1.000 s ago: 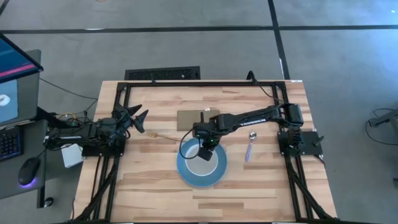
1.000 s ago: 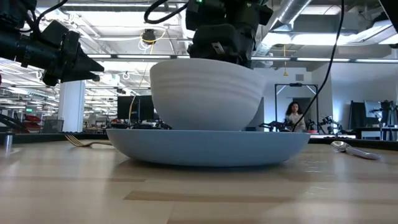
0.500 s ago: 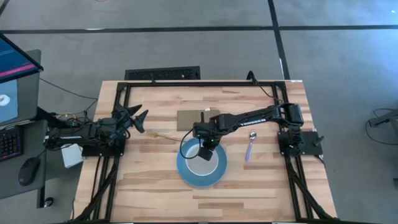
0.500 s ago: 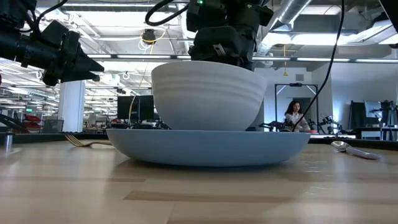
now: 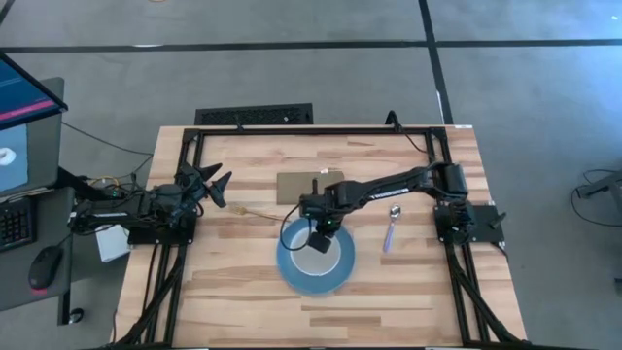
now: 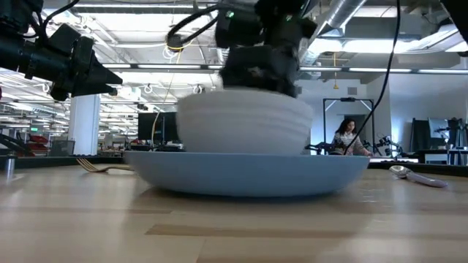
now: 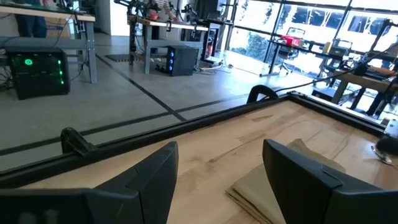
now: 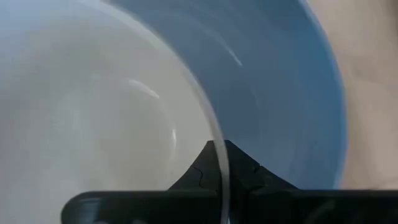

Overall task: Set table place
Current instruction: Put the white bowl on the blue plate

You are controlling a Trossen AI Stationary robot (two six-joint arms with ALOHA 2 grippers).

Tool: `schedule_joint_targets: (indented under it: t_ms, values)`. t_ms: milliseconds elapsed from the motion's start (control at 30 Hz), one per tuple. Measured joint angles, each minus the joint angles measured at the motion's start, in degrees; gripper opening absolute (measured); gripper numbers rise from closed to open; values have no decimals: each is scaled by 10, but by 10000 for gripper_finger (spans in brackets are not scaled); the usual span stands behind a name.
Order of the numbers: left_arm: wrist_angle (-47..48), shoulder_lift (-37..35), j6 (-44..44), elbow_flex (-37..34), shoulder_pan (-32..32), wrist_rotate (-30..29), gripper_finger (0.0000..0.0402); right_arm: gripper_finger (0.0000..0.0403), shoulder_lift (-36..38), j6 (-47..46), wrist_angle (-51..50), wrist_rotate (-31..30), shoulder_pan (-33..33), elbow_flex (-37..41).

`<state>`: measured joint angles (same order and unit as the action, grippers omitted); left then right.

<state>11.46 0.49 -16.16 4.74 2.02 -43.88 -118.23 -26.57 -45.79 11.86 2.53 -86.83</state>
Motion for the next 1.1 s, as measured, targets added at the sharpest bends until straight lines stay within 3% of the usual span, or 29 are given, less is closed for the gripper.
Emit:
schedule_joint_targets:
  t_ms: [167, 500, 1100]
  values:
    - [0, 5, 0, 0, 0, 1, 224, 24, -17, -2, 23, 19, 9, 0]
    - [1, 10, 7, 0, 0, 1, 224, 102, -15, -2, 4, -2, 9, -5]
    - [0, 10, 7, 0, 0, 0, 224, 180, -15, -4, -22, -11, 10, -11]
